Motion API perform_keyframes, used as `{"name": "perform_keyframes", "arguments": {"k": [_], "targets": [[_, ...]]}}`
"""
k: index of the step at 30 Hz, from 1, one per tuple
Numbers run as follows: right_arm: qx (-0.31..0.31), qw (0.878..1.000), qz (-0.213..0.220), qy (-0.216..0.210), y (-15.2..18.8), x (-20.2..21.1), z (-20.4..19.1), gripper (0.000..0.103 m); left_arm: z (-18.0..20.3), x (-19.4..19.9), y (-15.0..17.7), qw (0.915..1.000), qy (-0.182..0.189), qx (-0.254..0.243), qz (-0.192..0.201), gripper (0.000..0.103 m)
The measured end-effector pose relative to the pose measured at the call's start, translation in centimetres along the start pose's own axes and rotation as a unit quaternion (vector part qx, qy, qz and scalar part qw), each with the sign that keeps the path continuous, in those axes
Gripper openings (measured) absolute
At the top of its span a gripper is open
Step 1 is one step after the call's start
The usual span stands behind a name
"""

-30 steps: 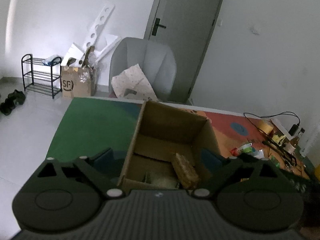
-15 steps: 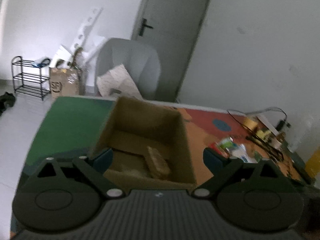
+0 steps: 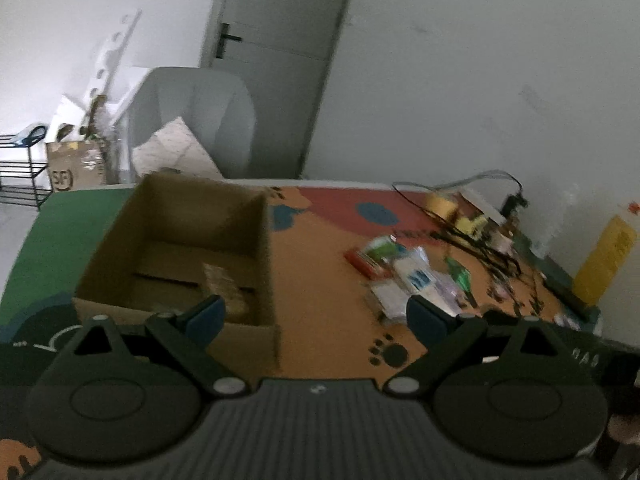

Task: Organize snacks
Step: 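Withdraw both tools from the box back toward the snack pile, then grasp the small blue-and-green snack bag with the right tool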

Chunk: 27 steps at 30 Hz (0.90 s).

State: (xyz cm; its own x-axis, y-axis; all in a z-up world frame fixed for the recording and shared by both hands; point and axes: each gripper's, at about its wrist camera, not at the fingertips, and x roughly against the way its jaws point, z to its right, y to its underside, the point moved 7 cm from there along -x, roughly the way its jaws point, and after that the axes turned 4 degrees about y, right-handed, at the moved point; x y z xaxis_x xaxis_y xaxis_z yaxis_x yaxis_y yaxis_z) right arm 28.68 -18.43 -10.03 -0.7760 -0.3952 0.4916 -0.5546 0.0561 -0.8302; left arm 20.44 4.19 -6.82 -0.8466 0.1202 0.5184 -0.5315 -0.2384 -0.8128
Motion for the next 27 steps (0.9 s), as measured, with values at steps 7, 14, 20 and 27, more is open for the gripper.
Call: {"name": "perform_keyframes", "arguments": {"k": [7, 14, 20, 27], "targets": [[0.0, 1.0, -0.001, -0.004, 0.0, 2.3, 3.1, 0.103, 4.1, -1.2, 1.5, 0.9992, 0.028, -0.024, -0.014, 0.097], [-0.012, 1.0, -0.005, 0.011, 0.8, 3.0, 6.1, 0.103, 7.1, -2.1, 2.9, 0.9976, 0.048, -0.041, -0.028, 0.097], [-0.039, 0.999, -0.012, 0.0, 1.6, 3.1, 8.2, 0.103, 8.5, -3.1, 4.1, 0.9967, 0.065, -0.038, -0.032, 0.097], [-0.055, 0.998, -0.008, 0.016, 2.5, 3.0, 11.0, 0.103, 10.5, -5.5, 5.8, 0.9954, 0.074, -0.041, -0.046, 0.096]]}}
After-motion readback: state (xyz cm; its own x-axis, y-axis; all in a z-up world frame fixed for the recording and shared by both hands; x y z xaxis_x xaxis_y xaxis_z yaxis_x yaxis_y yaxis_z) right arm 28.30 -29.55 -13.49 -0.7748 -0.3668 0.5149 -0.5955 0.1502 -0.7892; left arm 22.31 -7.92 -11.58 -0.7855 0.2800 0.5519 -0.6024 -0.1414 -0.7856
